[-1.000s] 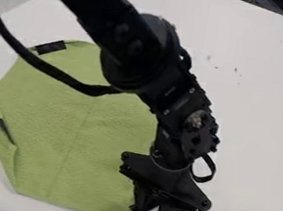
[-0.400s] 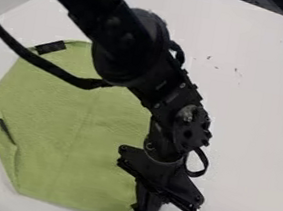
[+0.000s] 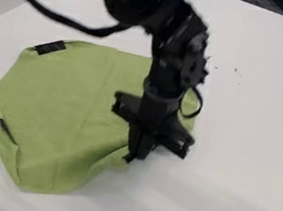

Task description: Fold the cloth from the bottom to the top

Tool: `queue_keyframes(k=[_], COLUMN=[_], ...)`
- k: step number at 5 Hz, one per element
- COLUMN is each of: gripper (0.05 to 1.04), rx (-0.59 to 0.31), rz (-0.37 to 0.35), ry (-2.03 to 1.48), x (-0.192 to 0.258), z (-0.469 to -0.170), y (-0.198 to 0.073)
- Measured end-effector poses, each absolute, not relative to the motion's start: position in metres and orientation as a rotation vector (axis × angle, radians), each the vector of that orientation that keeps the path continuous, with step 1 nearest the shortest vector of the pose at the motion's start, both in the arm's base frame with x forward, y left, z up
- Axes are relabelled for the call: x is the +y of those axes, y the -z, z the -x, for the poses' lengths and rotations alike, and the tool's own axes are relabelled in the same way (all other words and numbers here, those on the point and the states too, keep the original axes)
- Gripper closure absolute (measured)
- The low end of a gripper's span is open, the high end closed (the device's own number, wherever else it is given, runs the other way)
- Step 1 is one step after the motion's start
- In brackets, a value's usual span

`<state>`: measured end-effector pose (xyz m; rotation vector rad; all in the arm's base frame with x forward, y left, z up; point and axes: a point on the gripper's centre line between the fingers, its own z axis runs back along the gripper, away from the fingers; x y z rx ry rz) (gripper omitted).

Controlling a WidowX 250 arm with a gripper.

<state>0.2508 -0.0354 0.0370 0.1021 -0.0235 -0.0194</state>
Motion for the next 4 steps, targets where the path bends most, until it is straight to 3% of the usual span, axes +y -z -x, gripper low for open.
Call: queue_keyframes(k=[2, 4], gripper=[1.03, 1.03], rx=[-0.045, 0.011], rz=[-0.071, -0.153], ry=[0.029, 0.009], x=[0.022, 0.056], z=[-0.29, -0.286], y=[-0.031, -0.04])
